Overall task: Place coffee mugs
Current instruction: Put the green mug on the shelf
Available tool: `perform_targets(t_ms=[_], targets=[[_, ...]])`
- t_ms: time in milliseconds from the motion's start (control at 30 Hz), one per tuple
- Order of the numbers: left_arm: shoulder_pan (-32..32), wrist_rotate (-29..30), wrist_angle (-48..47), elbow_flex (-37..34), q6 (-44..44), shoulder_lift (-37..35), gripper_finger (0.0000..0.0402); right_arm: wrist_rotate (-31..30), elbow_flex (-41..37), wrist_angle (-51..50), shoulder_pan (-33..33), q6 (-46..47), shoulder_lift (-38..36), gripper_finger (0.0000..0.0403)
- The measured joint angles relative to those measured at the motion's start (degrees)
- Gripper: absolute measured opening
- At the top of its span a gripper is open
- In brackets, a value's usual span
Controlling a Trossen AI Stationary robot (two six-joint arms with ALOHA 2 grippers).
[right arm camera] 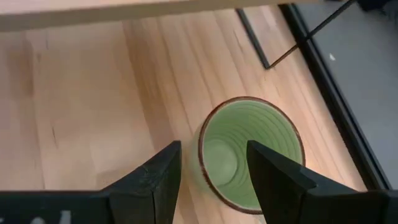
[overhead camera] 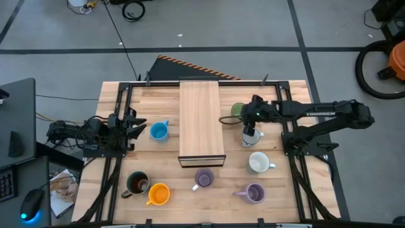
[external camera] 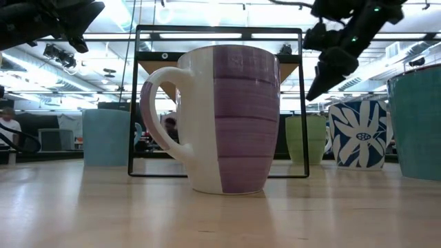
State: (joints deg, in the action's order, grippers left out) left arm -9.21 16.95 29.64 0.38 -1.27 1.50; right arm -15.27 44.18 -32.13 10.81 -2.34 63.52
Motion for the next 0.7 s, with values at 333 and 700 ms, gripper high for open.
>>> perform_targets(t_ms=[333,700], targets=[[0.0,0.0,-0.8,0.0,0.1,0.0,0.0114,3.3,7.9,-9.0,3.1,-7.7,10.7,0.0179],[0.0,0.0,-1.4,0.0,0.4,0.0,0.0114,4.2,9.9,-11.4,5.1,-12.0,20.3,0.0124]])
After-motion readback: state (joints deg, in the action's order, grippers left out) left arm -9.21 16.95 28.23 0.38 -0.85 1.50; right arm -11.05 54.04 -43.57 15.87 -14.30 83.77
